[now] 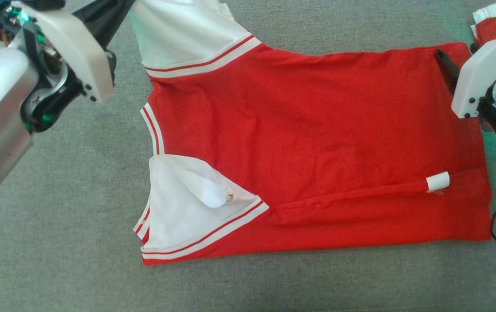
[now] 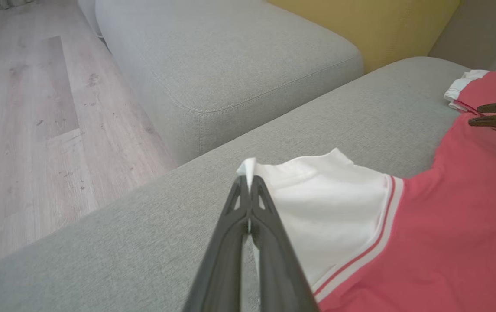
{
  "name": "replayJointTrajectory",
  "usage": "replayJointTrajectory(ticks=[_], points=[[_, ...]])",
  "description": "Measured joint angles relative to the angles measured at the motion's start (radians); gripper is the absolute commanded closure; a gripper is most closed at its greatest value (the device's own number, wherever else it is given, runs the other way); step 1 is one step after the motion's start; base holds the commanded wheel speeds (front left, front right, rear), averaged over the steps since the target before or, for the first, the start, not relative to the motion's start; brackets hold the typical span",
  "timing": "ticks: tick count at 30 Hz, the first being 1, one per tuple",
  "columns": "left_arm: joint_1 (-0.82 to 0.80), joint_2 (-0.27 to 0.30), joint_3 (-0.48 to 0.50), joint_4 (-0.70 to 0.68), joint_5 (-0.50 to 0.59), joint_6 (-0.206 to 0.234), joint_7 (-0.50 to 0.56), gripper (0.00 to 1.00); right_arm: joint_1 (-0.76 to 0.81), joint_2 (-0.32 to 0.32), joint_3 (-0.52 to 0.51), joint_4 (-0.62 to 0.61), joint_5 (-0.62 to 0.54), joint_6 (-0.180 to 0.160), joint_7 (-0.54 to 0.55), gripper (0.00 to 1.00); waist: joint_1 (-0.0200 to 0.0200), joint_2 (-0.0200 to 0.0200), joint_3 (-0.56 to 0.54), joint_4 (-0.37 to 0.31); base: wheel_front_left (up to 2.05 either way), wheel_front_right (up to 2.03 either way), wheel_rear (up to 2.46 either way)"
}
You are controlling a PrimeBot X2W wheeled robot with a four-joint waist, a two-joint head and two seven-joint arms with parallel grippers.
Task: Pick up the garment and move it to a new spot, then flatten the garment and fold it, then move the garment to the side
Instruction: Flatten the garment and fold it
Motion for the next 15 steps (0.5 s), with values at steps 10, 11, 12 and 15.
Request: replayJointTrajectory(ticks=[10, 11, 12, 15], points=[[-0.040, -0.014, -0.061, -0.006, -0.034, 0.000, -0.025, 1.00, 0.001, -0.009, -0.006, -0.008, -0.010, 0.000, 0.022, 0.00, 0.0001, 0.0000, 0.023, -0.010, 0.00, 0.00, 0.00], [-0.042, -0.014, -0.063, -0.006, -0.034, 0.000, -0.025, 1.00, 0.001, -0.009, -0.008, -0.008, -0.018, 0.000, 0.021, 0.00, 0.0001, 0.0000, 0.025, -0.011, 0.00, 0.00, 0.00], [-0.046, -0.014, -0.064, -0.006, -0.034, 0.000, -0.026, 1.00, 0.001, -0.010, -0.010, -0.008, -0.024, 0.000, 0.020, 0.00, 0.0001, 0.0000, 0.027, -0.012, 0.00, 0.00, 0.00], [-0.066, -0.014, -0.069, -0.005, -0.035, 0.000, -0.026, 1.00, 0.000, -0.011, -0.017, -0.007, -0.029, 0.000, 0.013, 0.05, 0.0001, 0.0000, 0.035, -0.010, 0.00, 0.00, 0.00]])
